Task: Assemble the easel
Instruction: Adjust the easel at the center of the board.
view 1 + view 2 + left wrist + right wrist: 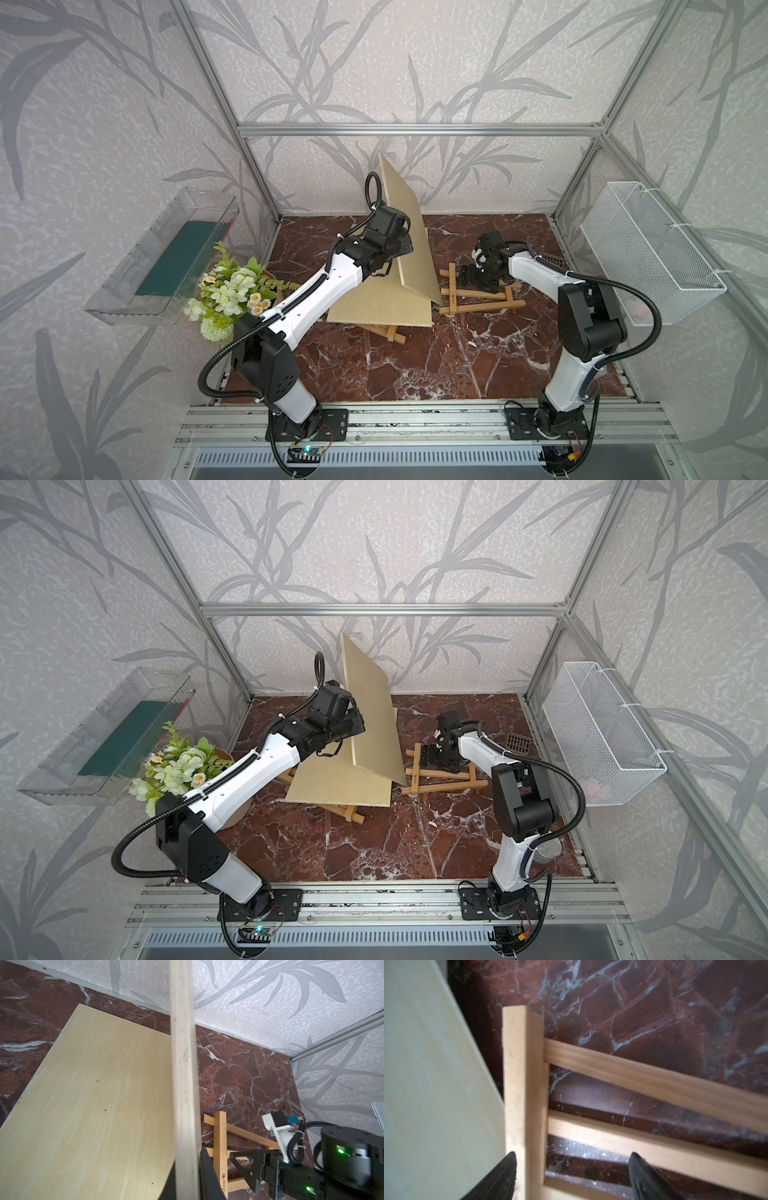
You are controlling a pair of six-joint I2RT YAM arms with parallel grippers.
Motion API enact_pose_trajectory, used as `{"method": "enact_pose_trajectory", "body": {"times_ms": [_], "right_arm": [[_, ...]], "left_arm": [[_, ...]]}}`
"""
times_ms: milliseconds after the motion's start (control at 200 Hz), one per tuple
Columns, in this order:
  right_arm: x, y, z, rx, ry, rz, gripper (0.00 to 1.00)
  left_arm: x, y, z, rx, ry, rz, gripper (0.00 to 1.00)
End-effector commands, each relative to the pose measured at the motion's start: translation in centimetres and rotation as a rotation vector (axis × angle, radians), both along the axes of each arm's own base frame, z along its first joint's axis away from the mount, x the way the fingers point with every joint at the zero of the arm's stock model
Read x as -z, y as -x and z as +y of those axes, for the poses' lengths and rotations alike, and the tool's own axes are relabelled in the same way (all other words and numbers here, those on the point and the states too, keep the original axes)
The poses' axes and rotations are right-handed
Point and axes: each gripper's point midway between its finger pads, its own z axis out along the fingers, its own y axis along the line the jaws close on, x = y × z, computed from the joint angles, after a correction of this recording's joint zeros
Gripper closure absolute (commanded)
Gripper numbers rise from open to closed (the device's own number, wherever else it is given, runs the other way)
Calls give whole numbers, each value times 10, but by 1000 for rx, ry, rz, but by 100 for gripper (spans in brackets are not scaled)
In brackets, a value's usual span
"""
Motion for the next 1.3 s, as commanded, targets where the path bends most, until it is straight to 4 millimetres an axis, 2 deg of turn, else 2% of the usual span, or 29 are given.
{"method": "enact_pose_trajectory", "body": {"times_ms": [0, 155, 270, 575, 820, 955, 1080, 1105, 1295], "right_arm": [[-37, 24, -24, 45, 50, -20, 15], [-27, 65, -59, 237, 62, 88, 15], [-12, 80, -70, 365, -2, 149, 16], [20, 62, -62, 475, -95, 207, 22], [46, 65, -74, 559, -28, 266, 31], [55, 62, -82, 587, 19, 262, 39], [58, 60, -88, 596, 63, 254, 42], [67, 63, -90, 599, 82, 277, 43], [70, 45, -86, 554, 97, 253, 48]], "left_arm": [[41, 18, 31, 34, -328, 84, 100], [40, 19, 24, 37, -324, 76, 100], [39, 19, 18, 44, -324, 67, 100], [34, 23, 15, 44, -327, 51, 100], [32, 25, 14, 35, -318, 41, 100], [32, 25, 14, 34, -318, 38, 100], [31, 26, 13, 34, -315, 35, 100], [32, 26, 13, 35, -314, 36, 100], [35, 28, 8, 44, -309, 45, 100]]}}
